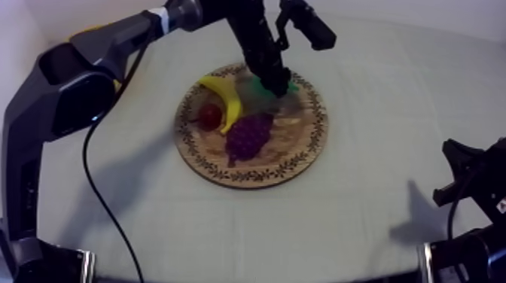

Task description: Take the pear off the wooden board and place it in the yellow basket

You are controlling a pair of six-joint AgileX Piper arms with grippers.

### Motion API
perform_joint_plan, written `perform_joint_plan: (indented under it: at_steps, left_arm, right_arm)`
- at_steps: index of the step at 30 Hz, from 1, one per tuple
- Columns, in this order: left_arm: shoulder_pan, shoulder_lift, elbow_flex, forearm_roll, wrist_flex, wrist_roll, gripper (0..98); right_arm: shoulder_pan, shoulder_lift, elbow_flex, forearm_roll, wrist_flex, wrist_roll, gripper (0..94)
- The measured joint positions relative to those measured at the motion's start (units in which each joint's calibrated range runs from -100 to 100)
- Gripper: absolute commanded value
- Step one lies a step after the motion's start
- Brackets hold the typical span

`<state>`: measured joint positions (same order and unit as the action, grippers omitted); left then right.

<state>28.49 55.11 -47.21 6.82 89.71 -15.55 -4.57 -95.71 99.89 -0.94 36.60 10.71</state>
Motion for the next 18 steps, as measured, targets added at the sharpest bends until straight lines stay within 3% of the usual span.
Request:
perform_joint_plan:
  at_steps: [11,18]
  left_arm:
    - [0.59,-13.30,9.48,0.29,0.05,0.21,49.5]
    - [1.04,-21.16,16.02,-0.61,0.13,1.10,50.2]
  right_arm:
    - [0.00,0.00,0.00,0.00,0.00,-0.03,0.4]
    - [0.00,0.00,0.00,0.00,0.00,-0.08,0.4]
